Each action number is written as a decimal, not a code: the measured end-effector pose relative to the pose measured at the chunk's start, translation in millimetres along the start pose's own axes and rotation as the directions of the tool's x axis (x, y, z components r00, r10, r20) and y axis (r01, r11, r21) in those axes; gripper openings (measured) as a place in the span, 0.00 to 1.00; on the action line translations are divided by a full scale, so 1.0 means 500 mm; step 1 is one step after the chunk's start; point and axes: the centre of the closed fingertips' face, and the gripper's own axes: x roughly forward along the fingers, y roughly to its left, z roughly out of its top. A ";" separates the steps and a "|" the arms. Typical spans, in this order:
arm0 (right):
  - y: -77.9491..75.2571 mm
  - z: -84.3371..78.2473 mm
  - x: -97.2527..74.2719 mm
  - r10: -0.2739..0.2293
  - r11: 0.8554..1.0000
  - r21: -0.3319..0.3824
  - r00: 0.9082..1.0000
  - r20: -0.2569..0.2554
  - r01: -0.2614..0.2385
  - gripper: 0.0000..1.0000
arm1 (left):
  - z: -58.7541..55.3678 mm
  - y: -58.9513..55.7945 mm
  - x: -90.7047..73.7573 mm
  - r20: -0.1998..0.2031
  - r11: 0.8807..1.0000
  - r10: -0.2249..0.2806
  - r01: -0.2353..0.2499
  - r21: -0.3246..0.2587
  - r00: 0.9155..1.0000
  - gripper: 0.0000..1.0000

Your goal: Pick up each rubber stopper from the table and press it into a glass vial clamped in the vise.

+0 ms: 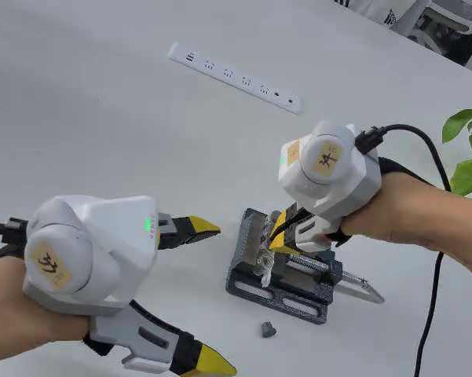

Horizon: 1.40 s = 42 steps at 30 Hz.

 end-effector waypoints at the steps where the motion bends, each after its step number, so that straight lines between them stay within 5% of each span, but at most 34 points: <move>1: -0.001 -0.001 0.000 -0.003 1.000 0.000 1.000 0.008 0.003 0.00 | 0.001 0.001 0.000 -0.001 1.000 0.000 0.000 0.003 1.000 0.88; 4: 0.000 -0.003 0.002 -0.026 0.999 -0.024 0.999 0.028 0.026 0.00 | 0.005 0.004 0.002 0.003 1.000 0.004 -0.004 0.004 1.000 0.88; 11: -0.001 0.005 -0.004 -0.036 0.994 0.102 0.995 0.090 0.027 0.01 | 0.009 -0.004 -0.002 -0.015 1.000 0.004 -0.004 0.014 1.000 0.87; 14: 0.003 0.004 -0.005 -0.045 0.998 0.057 0.996 0.081 0.040 0.01 | 0.009 -0.006 -0.006 -0.022 1.000 0.008 -0.007 0.016 1.000 0.87; 24: 0.002 0.002 -0.010 -0.064 0.986 0.164 0.987 0.150 0.039 0.02 | 0.011 -0.021 -0.012 -0.023 1.000 0.019 -0.019 0.007 1.000 0.87; 42: 0.004 -0.008 -0.023 -0.089 0.982 0.179 0.981 0.174 0.058 0.08 | 0.018 -0.022 -0.010 -0.027 1.000 0.015 -0.015 0.010 1.000 0.86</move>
